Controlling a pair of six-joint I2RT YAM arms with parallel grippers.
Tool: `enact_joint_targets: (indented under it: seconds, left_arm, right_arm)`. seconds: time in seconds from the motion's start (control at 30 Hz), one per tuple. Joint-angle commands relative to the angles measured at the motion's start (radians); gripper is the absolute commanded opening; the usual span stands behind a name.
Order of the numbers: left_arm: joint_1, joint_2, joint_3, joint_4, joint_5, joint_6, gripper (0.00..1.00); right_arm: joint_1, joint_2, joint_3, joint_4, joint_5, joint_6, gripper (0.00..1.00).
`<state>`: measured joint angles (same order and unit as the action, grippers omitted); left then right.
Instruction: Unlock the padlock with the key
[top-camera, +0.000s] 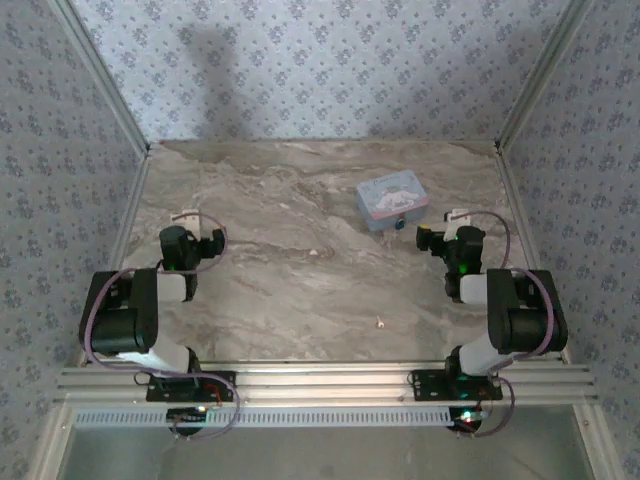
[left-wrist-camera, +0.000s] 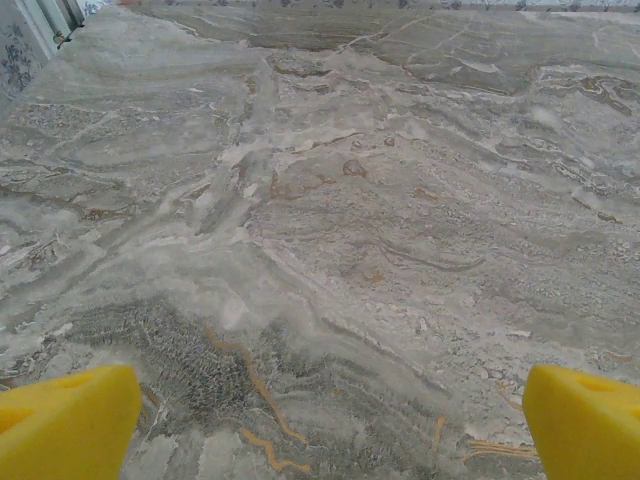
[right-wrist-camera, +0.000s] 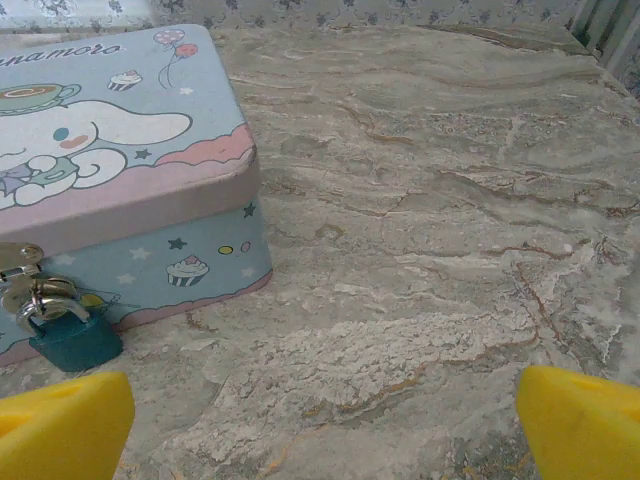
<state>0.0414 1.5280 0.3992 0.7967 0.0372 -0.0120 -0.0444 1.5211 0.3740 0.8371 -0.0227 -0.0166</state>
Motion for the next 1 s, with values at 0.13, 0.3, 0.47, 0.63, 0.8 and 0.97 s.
enact_joint_targets:
  seconds: [0.13,0.3,0.47,0.63,0.8,0.97]
  left_arm:
    - [0.002,0.004,0.018,0.006,0.006,-0.006,0.98]
    - [0.003,0.005,0.018,0.006,0.006,-0.006,0.98]
    - [0.003,0.005,0.019,0.006,0.005,-0.008,0.98]
    - [0.003,0.005,0.019,0.006,0.006,-0.007,0.98]
    - [0.003,0.004,0.018,0.006,-0.012,-0.014,0.98]
    - [0.002,-0.062,-0.006,-0.004,-0.043,-0.026,0.98]
  right_arm:
    - [-0.005,0.006,0.016,-0.016,-0.008,-0.006,1.0]
    - [-0.007,0.006,0.014,-0.015,-0.011,-0.005,1.0]
    - [-0.008,0.007,0.016,-0.015,-0.013,-0.005,1.0]
    - [-0.009,0.008,0.016,-0.015,-0.015,-0.003,1.0]
    - [-0.011,0.006,0.012,-0.013,-0.017,-0.003,1.0]
    - [-0.016,-0.068,0.029,-0.099,0.012,0.017,1.0]
